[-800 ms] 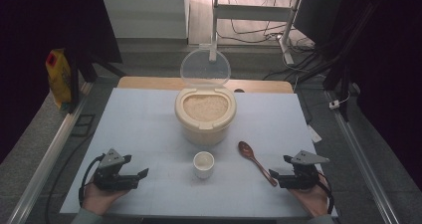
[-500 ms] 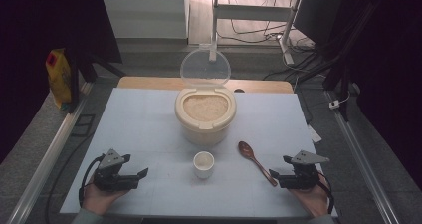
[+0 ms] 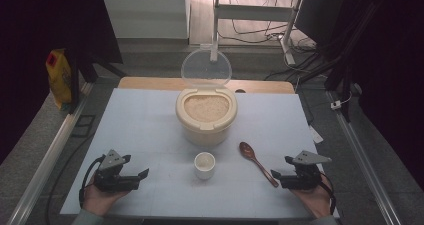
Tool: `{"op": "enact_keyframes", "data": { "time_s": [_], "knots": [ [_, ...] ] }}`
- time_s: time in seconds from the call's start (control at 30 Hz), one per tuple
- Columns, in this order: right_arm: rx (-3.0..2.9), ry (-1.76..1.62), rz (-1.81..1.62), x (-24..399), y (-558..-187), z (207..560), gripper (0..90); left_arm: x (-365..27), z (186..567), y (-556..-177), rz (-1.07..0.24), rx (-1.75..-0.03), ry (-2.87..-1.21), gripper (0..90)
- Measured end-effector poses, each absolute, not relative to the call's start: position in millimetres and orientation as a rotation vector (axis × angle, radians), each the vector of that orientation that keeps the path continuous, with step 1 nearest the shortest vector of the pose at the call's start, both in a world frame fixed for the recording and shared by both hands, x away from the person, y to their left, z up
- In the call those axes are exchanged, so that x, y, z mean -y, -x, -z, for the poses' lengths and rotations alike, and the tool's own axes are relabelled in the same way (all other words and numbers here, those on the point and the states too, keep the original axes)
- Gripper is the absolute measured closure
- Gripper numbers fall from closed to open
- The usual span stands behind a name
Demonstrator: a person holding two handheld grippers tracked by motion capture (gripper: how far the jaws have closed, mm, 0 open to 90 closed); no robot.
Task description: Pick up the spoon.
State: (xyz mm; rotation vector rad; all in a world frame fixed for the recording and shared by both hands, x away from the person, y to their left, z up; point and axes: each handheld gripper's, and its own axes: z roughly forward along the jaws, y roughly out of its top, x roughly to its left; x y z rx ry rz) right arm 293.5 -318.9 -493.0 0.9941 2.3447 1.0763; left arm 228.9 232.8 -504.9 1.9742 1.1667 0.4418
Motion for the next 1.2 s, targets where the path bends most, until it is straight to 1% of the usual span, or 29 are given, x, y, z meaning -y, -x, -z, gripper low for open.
{"op": "enact_keyframes", "data": {
  "time_s": [0.4, 0.63, 0.8, 0.97, 1.07, 1.2],
  "knots": [
    [-2.393, -1.003, -1.015, 309, -291, 467, 25.7, -232, 506, -230, -0.448, -1.171, -1.984, 16.2],
    [-2.472, -1.01, -0.883, 288, -288, 454, 26.7, -230, 507, -230, -0.451, -1.168, -1.997, 16.2],
    [-2.507, -1.022, -0.819, 278, -288, 451, 27.7, -230, 508, -231, -0.445, -1.165, -2.002, 16.1],
    [-2.566, -1.033, -0.679, 266, -291, 453, 30.0, -229, 509, -233, -0.436, -1.164, -2.005, 15.9],
    [-2.581, -1.058, -0.609, 262, -298, 458, 31.3, -228, 509, -234, -0.434, -1.158, -2.013, 15.9],
    [-2.621, -1.12, -0.562, 261, -312, 465, 36.1, -227, 510, -235, -0.431, -1.152, -2.02, 15.7]
  ]
}}
